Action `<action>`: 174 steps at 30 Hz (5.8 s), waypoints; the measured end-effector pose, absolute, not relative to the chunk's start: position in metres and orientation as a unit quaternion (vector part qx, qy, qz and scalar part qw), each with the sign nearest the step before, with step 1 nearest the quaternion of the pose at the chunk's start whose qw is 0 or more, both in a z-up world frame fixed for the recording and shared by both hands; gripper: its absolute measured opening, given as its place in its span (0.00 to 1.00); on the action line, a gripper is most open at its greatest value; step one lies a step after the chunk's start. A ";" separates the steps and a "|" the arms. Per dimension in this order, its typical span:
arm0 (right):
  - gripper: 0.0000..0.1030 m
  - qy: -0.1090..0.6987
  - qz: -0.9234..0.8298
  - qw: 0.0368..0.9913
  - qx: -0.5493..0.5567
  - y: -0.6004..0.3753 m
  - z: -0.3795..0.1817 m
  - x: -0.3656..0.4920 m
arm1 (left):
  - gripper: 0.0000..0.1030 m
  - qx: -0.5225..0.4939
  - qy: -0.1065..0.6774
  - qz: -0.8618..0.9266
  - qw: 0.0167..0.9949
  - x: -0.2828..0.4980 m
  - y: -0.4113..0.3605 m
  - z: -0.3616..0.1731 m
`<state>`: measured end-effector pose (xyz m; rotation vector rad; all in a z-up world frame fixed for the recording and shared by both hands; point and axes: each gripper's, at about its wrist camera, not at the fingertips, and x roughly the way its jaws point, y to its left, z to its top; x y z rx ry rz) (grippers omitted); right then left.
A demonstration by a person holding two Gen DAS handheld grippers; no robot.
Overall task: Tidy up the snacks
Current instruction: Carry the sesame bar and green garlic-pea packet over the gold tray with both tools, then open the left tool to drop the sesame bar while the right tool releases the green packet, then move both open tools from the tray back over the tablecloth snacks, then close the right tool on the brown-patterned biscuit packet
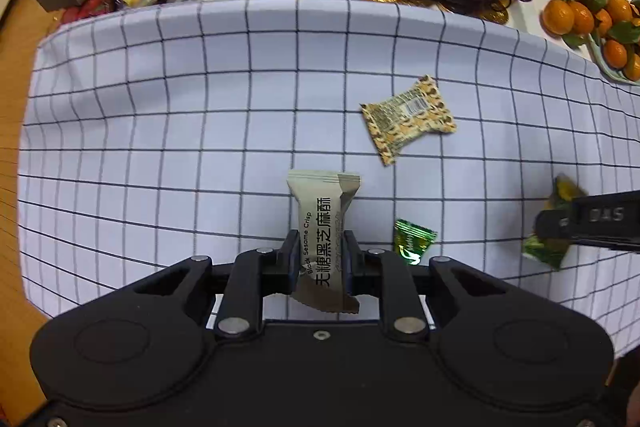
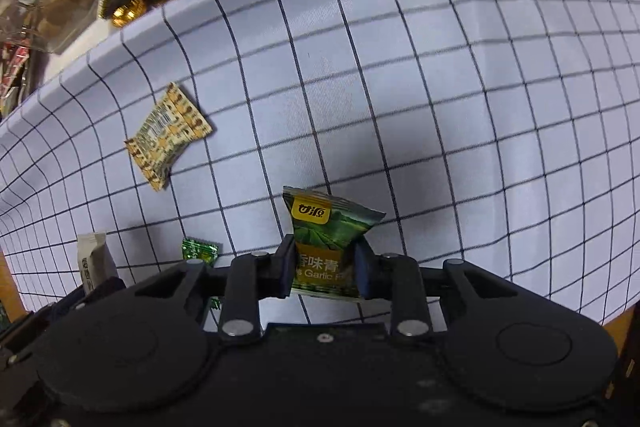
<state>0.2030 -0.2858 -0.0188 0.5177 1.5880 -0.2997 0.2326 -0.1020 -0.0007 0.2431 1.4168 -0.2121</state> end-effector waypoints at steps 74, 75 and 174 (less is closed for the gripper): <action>0.35 0.604 -0.096 0.754 0.241 -0.201 0.039 -0.059 | 0.31 0.044 0.625 -0.201 0.753 -0.011 -0.020 -0.005; 0.35 0.608 -0.099 0.749 0.243 -0.203 0.036 -0.062 | 0.31 0.046 0.625 -0.199 0.754 -0.011 -0.020 -0.005; 0.37 0.670 -0.146 0.711 0.153 -0.191 -0.073 0.287 | 0.31 -0.007 0.672 -0.093 0.735 0.264 -0.035 0.029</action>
